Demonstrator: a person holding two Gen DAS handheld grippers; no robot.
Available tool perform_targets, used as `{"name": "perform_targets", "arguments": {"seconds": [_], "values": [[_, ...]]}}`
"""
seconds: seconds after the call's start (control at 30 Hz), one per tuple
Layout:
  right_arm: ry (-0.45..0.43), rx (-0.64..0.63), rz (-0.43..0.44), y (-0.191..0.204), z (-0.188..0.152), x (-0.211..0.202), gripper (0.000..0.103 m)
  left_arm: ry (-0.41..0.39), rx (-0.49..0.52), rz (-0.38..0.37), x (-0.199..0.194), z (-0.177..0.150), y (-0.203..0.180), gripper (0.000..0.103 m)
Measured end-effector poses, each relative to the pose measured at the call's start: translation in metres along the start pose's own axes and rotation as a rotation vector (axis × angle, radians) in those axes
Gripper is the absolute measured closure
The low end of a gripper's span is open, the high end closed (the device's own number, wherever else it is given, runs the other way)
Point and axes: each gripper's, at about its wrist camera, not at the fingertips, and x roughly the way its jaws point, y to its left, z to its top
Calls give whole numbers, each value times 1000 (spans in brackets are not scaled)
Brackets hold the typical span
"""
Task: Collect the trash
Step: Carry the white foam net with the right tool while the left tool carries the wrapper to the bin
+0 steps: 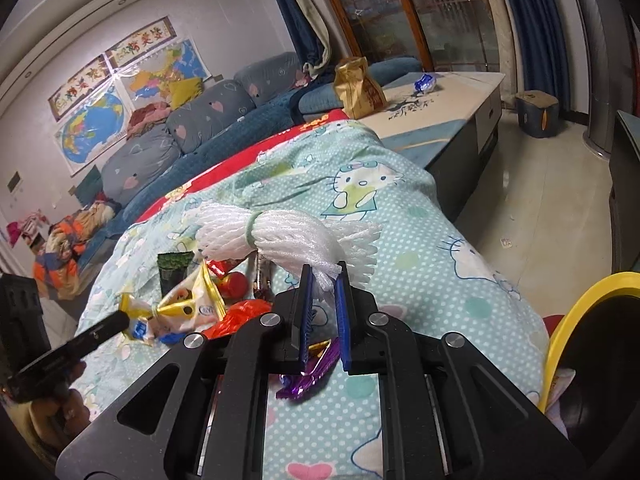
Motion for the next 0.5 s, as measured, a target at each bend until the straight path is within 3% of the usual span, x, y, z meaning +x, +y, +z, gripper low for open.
{"name": "perform_targets", "arguments": {"seconds": [0.5], "values": [[-82, 44, -37, -7, -6, -40, 96, -87, 64, -72, -20, 24, -37, 97]]}}
